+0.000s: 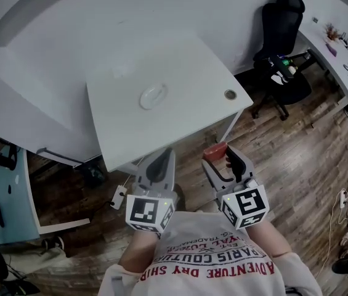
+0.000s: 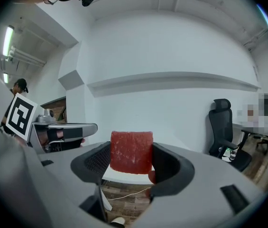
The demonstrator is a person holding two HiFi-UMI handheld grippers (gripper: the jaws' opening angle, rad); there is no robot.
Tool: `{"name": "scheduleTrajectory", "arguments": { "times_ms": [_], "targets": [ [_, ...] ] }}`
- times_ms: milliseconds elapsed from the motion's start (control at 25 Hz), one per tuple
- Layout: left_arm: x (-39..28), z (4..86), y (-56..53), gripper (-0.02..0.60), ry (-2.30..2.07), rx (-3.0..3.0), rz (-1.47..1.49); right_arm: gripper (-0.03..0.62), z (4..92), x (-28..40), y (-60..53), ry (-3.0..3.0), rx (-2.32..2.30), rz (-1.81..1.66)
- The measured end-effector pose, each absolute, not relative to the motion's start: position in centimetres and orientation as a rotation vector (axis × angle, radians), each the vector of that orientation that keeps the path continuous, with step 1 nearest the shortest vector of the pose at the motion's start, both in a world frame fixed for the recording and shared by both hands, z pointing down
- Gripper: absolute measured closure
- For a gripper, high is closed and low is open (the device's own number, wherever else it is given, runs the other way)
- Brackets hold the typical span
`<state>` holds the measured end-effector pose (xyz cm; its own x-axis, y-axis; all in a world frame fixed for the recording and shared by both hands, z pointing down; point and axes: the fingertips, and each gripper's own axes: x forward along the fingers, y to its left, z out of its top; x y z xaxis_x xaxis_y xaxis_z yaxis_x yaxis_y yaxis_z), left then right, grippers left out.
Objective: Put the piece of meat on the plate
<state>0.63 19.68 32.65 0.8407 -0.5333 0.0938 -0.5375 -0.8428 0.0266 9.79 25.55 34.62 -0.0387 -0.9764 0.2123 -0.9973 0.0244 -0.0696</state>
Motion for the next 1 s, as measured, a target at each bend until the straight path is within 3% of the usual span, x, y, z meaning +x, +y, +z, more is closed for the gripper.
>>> {"name": "scheduleTrajectory", "arguments": {
  "times_ms": [1000],
  "targets": [
    [1.6,35.4,-9.7,0.574,-0.631,2.943,0.226,0.318,37.3,9.6,-3.1,-1.963,2.172,0.474]
  ]
}}
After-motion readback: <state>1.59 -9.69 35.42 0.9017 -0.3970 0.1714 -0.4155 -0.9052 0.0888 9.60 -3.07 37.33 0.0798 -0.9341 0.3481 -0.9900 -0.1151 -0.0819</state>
